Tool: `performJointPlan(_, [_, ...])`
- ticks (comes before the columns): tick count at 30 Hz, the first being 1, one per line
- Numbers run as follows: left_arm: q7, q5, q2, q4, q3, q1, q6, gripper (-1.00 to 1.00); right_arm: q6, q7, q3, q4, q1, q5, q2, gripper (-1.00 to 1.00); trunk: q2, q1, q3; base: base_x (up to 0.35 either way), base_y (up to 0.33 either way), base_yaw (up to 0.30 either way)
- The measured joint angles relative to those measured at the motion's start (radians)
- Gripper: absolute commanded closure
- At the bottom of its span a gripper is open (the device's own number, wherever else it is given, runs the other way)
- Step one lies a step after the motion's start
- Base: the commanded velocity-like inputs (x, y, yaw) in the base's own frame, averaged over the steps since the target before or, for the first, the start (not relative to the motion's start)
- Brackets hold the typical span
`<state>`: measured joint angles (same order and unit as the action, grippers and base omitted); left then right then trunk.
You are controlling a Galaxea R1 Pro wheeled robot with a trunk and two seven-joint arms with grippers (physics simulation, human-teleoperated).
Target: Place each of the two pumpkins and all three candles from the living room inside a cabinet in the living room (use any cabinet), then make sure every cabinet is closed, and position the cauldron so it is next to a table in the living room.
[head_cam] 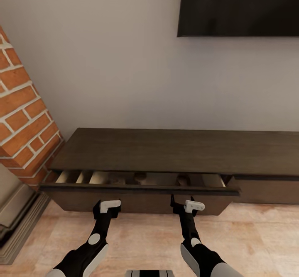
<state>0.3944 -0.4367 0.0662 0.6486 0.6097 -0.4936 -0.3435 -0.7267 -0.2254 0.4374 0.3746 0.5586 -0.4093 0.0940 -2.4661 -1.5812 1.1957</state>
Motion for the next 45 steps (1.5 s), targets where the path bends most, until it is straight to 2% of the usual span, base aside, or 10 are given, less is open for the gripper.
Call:
performJointPlan(12, [0.000,0.000,0.000,0.000,0.000,0.000,0.000,-1.00,0.001,0.003,0.002,0.000,0.000,0.005,0.000,-1.00,0.000,0.000,0.000,0.182,0.000,0.000])
performJointPlan(27, [0.000,0.000,0.000,0.000,0.000,0.000,-0.001,-1.00,0.001,0.003,0.002,0.000,0.000,0.006,0.000,-1.00,0.000,-0.001,0.000,0.060,0.000,0.000])
performJointPlan(37, [0.000,0.000,0.000,0.001,0.000,0.000,-0.002,-1.00,0.001,0.004,0.002,0.000,0.000,0.005,0.000,-1.00,0.000,-0.001,0.000,-0.013,0.000,0.000])
performJointPlan(45, [0.000,0.000,0.000,0.012,0.001,0.000,0.000,-1.00,0.002,0.006,0.002,0.000,0.000,0.005,0.000,-1.00,0.000,-0.001,0.000,-0.274,0.000,0.000])
